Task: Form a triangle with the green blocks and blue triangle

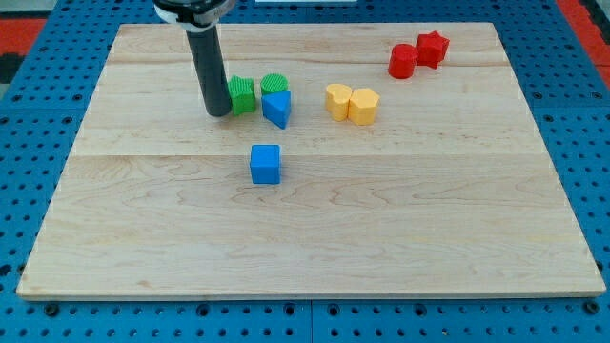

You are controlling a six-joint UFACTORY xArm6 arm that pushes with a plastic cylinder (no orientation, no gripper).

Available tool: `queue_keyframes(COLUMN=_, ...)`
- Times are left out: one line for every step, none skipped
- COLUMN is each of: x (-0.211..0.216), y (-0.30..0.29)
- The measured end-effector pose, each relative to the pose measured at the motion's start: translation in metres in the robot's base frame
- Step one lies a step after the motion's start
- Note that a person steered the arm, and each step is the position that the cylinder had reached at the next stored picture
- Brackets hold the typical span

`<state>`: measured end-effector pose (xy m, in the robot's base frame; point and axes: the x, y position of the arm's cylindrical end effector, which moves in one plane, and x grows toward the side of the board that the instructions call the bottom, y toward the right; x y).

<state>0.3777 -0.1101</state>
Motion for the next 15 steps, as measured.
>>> queue_keyframes(x=0.014, y=0.051)
queue_keyframes(x=-0.002, y=0.068)
queue_keyframes(x=-0.01, y=0.068)
queue_keyframes(x=-0.017, y=0.036)
queue_keyframes(x=-0.041, y=0.045)
queue_keyframes(x=-0.065, y=0.104)
queue_keyframes(x=-0.091, y=0.167)
queue_keyframes(x=-0.09, y=0.187)
queue_keyframes(x=-0.07, y=0.189)
queue_keyframes(x=-0.059, y=0.174)
queue_keyframes(x=-0.057, y=0.132)
queue_keyframes(x=-0.057, y=0.121)
queue_keyframes(x=-0.057, y=0.082)
queue_keyframes(x=-0.046, y=0.069)
queue_keyframes(x=-0.027, y=0.094)
